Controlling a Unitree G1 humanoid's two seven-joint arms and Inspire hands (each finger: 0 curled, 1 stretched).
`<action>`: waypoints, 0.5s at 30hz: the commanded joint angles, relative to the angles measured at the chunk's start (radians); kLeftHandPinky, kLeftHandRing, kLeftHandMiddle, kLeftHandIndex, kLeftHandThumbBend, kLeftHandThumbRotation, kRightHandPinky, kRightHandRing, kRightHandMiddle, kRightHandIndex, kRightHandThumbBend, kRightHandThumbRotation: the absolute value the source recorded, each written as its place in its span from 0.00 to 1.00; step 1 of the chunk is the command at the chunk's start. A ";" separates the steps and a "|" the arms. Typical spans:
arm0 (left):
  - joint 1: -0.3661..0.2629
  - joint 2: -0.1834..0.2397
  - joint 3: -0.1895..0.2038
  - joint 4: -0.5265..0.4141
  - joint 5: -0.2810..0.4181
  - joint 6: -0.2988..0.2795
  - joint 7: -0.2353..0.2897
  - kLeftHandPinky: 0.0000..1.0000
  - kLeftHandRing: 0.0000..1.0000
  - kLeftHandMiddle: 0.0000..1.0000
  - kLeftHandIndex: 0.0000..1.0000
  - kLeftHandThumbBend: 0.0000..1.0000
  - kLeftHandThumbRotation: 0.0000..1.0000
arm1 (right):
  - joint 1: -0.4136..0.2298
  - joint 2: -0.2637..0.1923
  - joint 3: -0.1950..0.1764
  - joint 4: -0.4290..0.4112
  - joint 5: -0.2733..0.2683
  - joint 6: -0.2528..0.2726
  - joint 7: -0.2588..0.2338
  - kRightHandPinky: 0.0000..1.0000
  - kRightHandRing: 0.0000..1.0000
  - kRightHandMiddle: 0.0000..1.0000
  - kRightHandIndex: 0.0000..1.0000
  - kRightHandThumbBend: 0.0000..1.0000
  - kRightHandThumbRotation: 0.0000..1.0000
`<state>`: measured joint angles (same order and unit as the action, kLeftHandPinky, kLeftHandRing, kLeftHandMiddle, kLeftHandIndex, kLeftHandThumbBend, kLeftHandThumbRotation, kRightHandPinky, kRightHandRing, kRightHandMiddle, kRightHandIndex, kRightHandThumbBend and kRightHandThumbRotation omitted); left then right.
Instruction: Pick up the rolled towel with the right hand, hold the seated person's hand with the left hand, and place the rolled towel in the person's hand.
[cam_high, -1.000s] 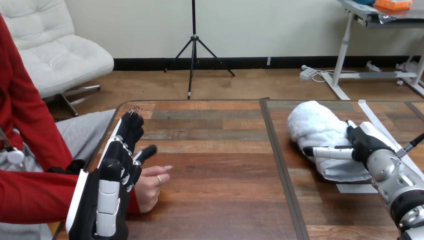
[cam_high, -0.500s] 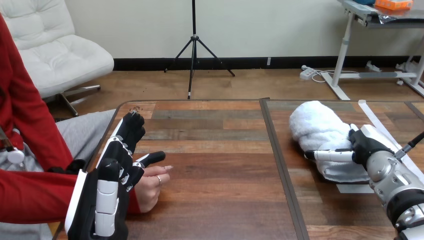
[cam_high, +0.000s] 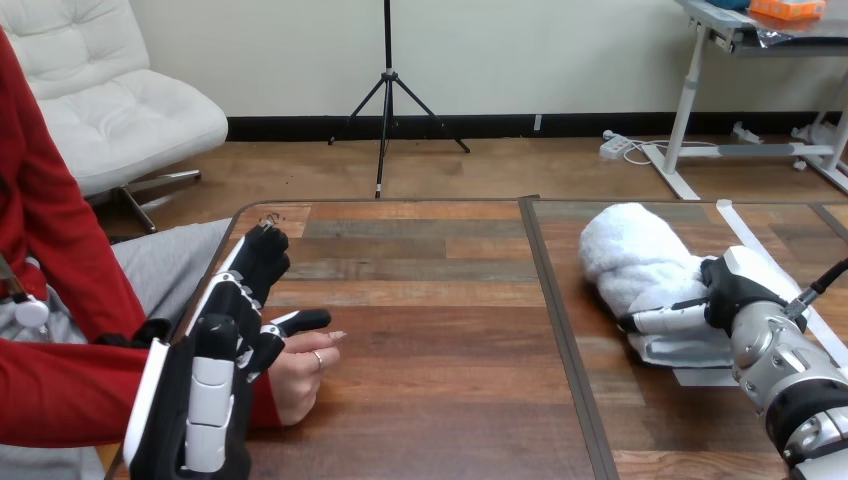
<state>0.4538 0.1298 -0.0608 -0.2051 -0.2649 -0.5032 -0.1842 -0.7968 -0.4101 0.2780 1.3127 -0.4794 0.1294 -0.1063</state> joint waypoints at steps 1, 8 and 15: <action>-0.041 -0.017 0.020 -0.028 -0.007 -0.048 -0.019 0.71 0.95 0.93 0.90 0.73 0.96 | 0.004 0.033 0.023 0.018 -0.018 -0.009 0.001 0.39 0.50 0.55 0.52 0.92 0.01; -0.044 -0.018 0.028 -0.025 0.004 -0.059 -0.022 0.74 0.94 0.93 0.89 0.71 0.97 | 0.017 0.028 0.036 0.016 -0.027 -0.036 -0.028 0.44 0.53 0.56 0.47 0.88 0.00; -0.042 -0.019 0.030 -0.030 0.010 -0.058 -0.016 0.73 0.93 0.93 0.88 0.71 0.96 | 0.025 0.024 0.042 0.018 -0.025 -0.062 -0.040 0.45 0.52 0.55 0.45 0.84 0.00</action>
<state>0.4536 0.1307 -0.0475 -0.2044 -0.2628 -0.5408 -0.2004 -0.7965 -0.4103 0.3025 1.3127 -0.4874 0.0837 -0.1530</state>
